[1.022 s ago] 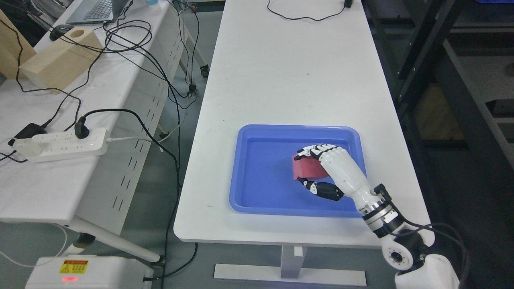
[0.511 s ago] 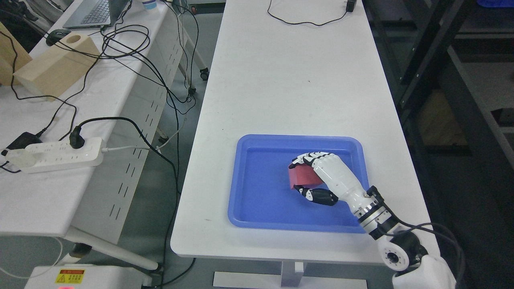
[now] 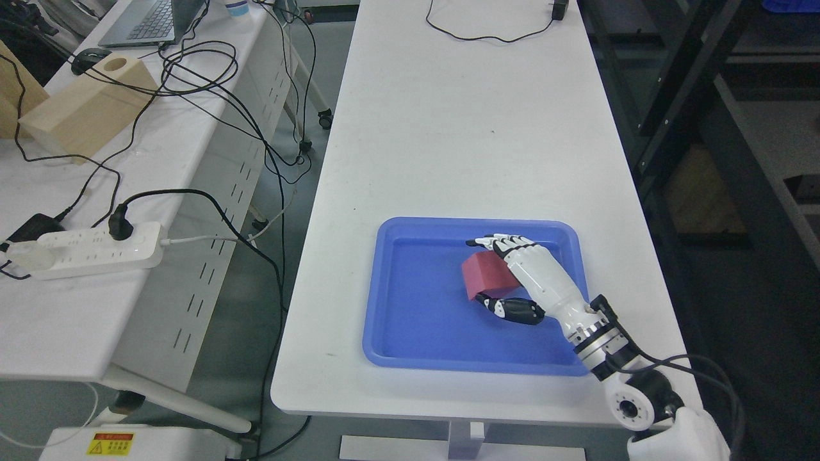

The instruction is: Pick pink block from left shelf to tray

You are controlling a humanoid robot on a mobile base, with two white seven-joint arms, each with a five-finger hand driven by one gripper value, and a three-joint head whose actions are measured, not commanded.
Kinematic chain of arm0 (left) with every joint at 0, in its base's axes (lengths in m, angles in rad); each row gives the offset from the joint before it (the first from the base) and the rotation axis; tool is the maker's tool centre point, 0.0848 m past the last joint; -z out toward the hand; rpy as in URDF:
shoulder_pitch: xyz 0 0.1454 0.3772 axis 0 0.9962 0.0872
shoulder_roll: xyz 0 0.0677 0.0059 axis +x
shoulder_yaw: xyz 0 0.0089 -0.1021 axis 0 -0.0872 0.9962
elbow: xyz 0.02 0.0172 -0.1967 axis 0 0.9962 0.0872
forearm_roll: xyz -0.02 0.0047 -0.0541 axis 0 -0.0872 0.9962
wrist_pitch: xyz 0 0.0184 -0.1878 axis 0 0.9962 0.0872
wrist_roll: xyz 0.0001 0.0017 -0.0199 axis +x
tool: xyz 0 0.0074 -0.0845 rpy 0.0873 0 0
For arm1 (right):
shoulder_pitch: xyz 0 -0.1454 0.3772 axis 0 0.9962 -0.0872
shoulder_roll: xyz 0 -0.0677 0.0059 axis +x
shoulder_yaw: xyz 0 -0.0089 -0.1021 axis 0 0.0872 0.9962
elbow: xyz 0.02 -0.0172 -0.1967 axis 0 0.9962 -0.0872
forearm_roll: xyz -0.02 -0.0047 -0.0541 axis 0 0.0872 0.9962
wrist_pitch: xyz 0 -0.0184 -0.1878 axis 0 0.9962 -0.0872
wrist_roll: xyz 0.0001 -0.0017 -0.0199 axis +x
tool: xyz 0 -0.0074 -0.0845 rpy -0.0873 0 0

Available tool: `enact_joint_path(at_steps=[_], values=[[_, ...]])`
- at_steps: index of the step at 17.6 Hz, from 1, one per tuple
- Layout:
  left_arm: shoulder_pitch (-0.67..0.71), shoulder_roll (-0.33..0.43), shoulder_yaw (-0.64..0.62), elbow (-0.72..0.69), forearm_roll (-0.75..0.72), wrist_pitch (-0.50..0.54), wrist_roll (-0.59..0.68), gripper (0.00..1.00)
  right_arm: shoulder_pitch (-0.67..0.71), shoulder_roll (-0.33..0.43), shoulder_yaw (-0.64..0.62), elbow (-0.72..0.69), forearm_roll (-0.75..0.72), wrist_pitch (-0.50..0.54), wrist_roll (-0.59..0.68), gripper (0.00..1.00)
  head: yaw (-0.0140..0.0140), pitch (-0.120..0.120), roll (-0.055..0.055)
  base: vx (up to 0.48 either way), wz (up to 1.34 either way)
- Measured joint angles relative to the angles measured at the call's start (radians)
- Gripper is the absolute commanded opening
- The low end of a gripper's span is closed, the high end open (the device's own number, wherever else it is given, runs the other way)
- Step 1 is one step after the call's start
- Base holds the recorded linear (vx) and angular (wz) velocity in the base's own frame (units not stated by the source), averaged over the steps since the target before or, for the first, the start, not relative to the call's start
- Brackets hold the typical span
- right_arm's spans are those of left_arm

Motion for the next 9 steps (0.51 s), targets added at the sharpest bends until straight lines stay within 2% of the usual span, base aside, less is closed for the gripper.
enact_joint_path(at_steps=[5,8,9], values=[[0.0,0.0,0.0,0.0,0.0,0.0,0.0,1.0,0.016,-0.006,-0.007,0.001,-0.055,0.018,0.003,0.86,0.0,0.0,0.0,0.0,0.0],[0.0,0.0,0.0,0.0,0.0,0.0,0.0,1.0,0.026,-0.008,-0.032,0.0,-0.139,0.029,0.011,0.98,0.0,0.0,0.0,0.0,0.0],[0.0,0.0,0.0,0.0,0.0,0.0,0.0,1.0,0.028,-0.009,-0.044,0.0,-0.17,0.039,0.017,0.99,0.0,0.0,0.0,0.0,0.0]])
